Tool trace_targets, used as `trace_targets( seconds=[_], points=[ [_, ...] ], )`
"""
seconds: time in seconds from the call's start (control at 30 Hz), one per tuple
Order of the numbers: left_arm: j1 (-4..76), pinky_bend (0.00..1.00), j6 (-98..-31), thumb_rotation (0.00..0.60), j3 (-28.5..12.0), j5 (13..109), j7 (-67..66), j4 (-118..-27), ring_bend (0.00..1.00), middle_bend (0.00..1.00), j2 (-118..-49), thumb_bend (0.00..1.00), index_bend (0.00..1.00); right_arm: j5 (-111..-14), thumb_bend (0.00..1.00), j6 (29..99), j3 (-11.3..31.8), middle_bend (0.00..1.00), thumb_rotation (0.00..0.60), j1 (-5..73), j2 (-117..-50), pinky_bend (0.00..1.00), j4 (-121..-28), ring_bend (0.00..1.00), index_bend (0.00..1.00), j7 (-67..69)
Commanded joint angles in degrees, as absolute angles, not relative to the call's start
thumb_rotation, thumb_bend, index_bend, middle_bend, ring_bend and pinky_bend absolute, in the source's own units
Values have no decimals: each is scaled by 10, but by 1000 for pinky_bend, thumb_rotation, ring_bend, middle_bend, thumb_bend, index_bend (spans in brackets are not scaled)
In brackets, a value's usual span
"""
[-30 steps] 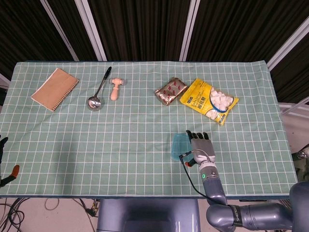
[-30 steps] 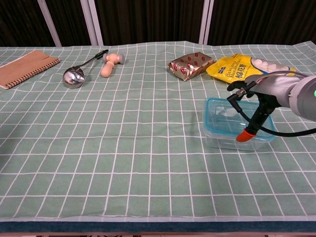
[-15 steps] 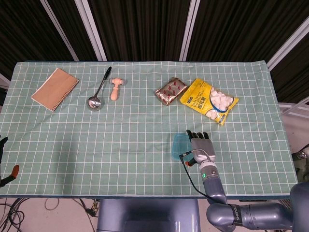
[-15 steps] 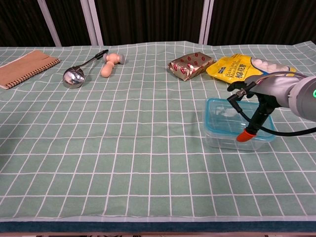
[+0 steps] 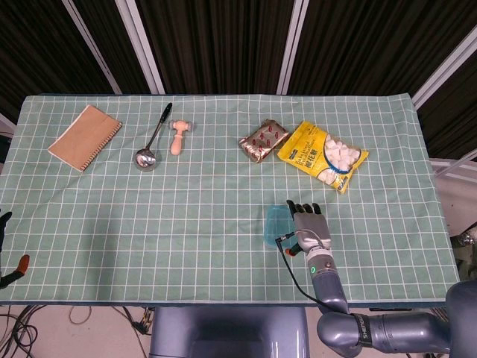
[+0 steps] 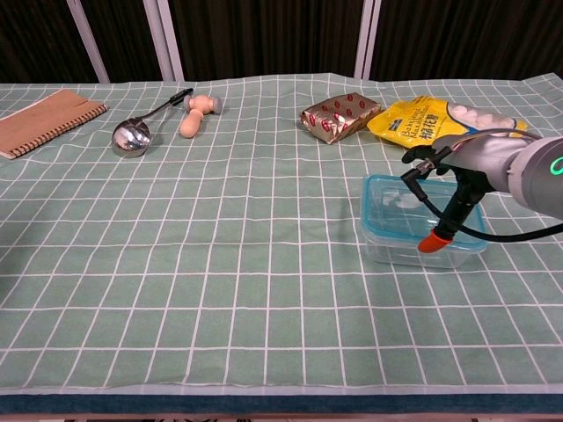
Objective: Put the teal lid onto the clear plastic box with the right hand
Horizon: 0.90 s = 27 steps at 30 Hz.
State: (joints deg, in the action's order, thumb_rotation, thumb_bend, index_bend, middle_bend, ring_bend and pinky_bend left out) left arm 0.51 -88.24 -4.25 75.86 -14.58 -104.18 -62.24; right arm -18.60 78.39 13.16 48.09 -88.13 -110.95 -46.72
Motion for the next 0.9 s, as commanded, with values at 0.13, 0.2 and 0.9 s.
trace_targets(
  seconds=[0.13, 0.2, 0.9],
  points=[
    [5, 0, -882, 600, -42, 758, -147, -1042, 0, 0, -623, 321, 77, -187, 212, 781, 132, 501, 600, 480, -882, 0, -1110, 117, 0, -466],
    [5, 0, -882, 600, -42, 759, -147, -1042, 0, 0, -623, 321, 77, -188, 212, 781, 133, 501, 600, 480, -882, 0, -1110, 117, 0, -466],
    [5, 0, -883, 600, -42, 758, -149, -1042, 0, 0, -623, 321, 77, -202, 212, 788, 129, 501, 600, 474, -880, 0, -1122, 118, 0, -464]
  ],
)
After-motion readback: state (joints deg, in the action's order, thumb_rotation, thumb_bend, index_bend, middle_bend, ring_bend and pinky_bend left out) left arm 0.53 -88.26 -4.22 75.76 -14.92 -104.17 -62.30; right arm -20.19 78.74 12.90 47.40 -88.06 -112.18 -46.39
